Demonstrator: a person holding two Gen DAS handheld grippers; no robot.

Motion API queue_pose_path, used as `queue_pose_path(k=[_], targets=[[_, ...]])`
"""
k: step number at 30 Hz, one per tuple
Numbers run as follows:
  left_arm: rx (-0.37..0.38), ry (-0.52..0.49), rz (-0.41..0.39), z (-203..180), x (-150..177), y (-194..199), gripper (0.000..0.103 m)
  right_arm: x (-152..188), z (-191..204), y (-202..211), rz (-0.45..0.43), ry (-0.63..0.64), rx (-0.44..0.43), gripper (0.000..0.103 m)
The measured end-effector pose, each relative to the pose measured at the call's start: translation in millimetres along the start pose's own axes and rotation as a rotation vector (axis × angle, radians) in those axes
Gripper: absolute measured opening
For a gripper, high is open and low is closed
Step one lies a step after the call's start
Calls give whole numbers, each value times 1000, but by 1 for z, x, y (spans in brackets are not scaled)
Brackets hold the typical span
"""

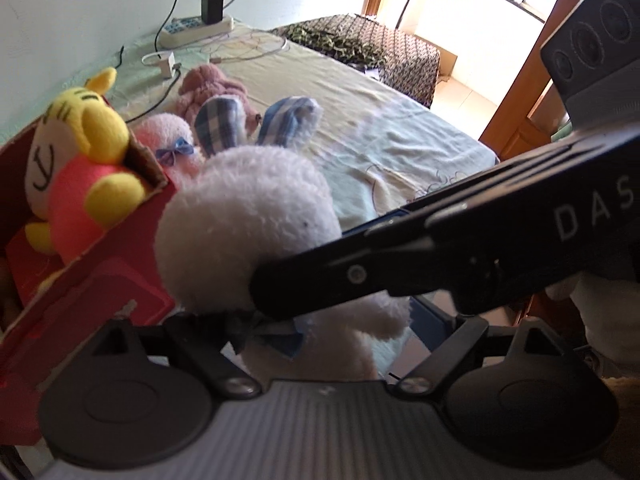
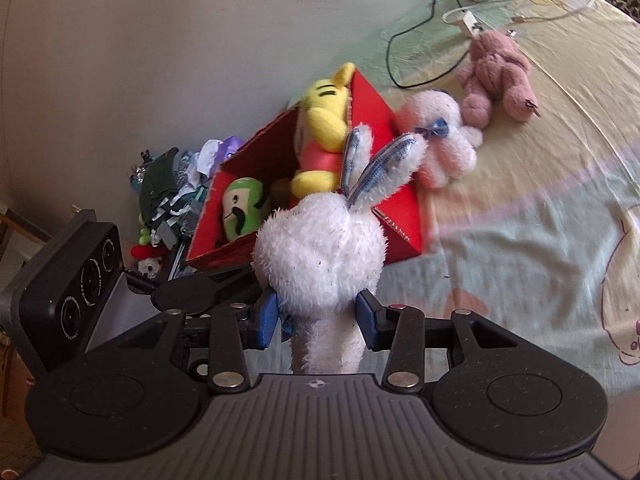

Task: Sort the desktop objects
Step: 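Carry the white bunny in the right gripper toward the red box, then lower the white bunny into the red box beside the green plush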

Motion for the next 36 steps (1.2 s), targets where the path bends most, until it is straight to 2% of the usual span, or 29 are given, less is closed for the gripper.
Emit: queue_pose_path(k=[8,14,19,30,36], targets=[[-40,23,-93,11,-2,36,89,-12,33,3,-19,79,-44,44],[-107,38,-182,27,-9,72,90,-36,66,-2,-51,171,-100,44],[-165,66,-245,45,-14,93,91,-59,81,-17,-51,195,-160,44],[-287,180,-239,91,-17,101,91,-97,95,-73,4,244,-218,44],[-334,255,-209,116,-18,85,90,-106,90,-99,60,251,-233,44]])
Point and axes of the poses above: each gripper's, at about its wrist camera, not at the fingertips, and y roughly against the way its jaws point, z to its left, x to its underside, the point moved 2 cm from there along -y, roughly the way its jaws point, and after that the axes turned 4 degrees about x, right-handed, at the moved point
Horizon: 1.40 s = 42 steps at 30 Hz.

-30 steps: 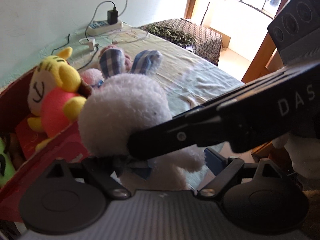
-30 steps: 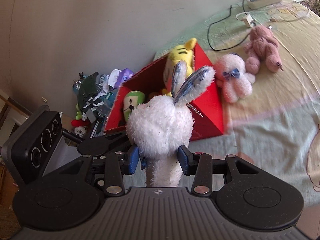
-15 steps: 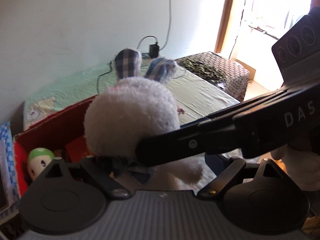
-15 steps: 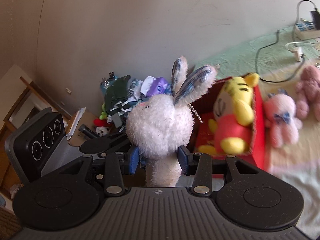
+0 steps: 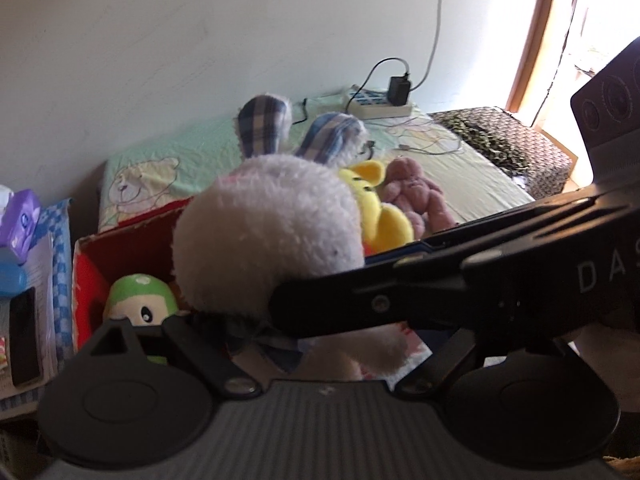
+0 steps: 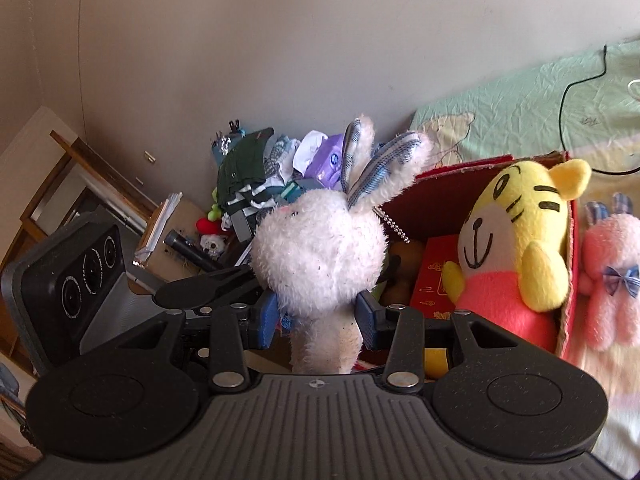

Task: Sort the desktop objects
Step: 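Lower the white bunny into the red box beside the green plush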

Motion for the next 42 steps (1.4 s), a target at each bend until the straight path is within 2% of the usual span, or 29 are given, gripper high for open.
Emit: queue_pose_path(k=[10,12,19,25,28,33,42], targets=[[-46,72,75,28,-1,-49,91,-9,-25,-31,46,-13,5,41],[-50,90,93,31,1,-55,91,-7,-27,-36,59,3,25,38],[-53,149,136,46,9,-75,91,-1,-40,-56,96,9,60,37],[-61,165,154,55,13,-83,91,-3,-42,-66,101,31,77,36],[-74,167,165,58,14,-87,91,-5,-39,-72,109,54,130,30],[-52,181,168,63,15,-89,91,-4,-38,-77,107,92,170,27],[-71,165,188,63,15,-92,89,-1,-36,-83,101,128,247,23]])
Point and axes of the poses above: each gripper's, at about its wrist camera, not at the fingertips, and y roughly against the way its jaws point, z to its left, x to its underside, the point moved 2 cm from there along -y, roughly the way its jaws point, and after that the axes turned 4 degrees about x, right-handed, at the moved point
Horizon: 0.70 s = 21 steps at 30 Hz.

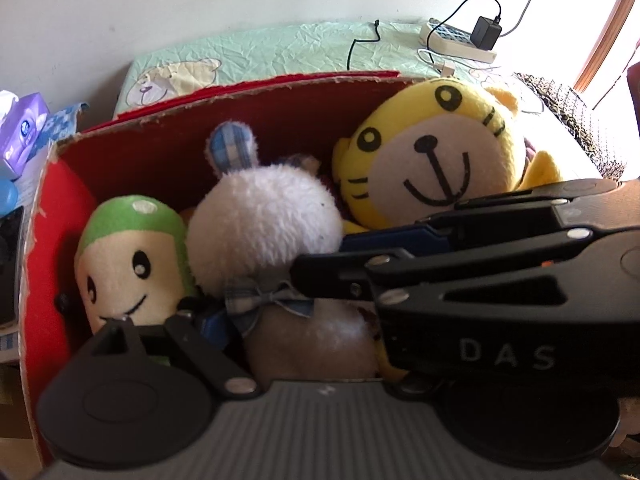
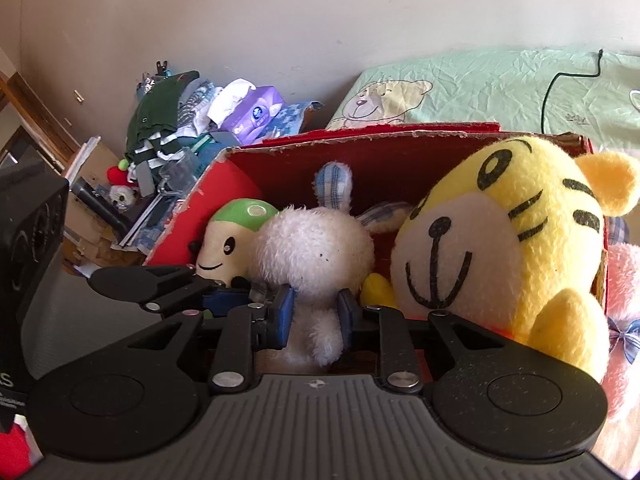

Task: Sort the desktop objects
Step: 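Lower the white bunny into the red box beside the green plush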

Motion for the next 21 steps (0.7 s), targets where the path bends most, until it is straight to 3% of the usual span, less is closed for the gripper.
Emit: queue_pose_path(k=[21], targets=[[-10,24,-12,0,2,3,91,-2,12,-3,28,32,121,23]])
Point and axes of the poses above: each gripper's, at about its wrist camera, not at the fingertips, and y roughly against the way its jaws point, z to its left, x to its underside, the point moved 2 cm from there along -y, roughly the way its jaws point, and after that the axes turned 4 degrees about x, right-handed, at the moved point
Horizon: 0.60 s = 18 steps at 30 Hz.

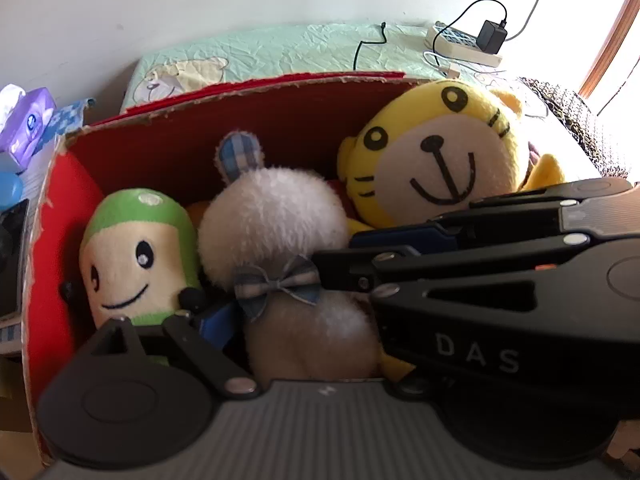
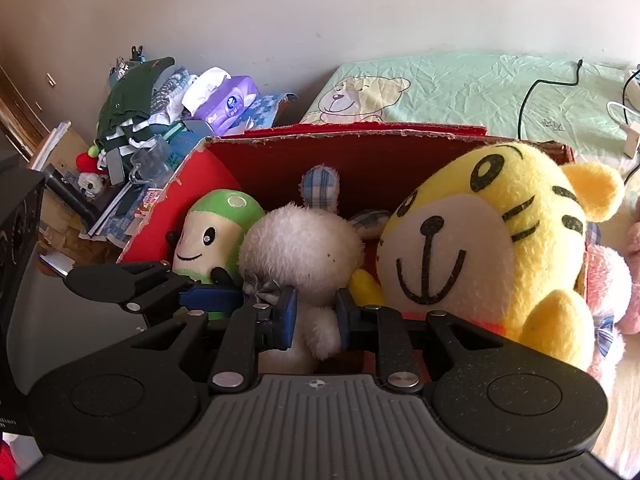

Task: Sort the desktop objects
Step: 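Lower the white bunny into the red box beside the green plush, then open the right gripper and lift it out of the red box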

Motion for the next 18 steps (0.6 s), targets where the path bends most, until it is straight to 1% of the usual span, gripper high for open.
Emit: queue_pose_path(k=[7,14,18], targets=[[-15,-17,-31,-4,2,9,93,1,5,8,-7,10,56,28],[-30,-35,-54,-8,7,19,94,4,5,17,-19,-18,108,29],[-54,-40,-73,-11,10,25,94,8,5,24,-35,-30,122,31]])
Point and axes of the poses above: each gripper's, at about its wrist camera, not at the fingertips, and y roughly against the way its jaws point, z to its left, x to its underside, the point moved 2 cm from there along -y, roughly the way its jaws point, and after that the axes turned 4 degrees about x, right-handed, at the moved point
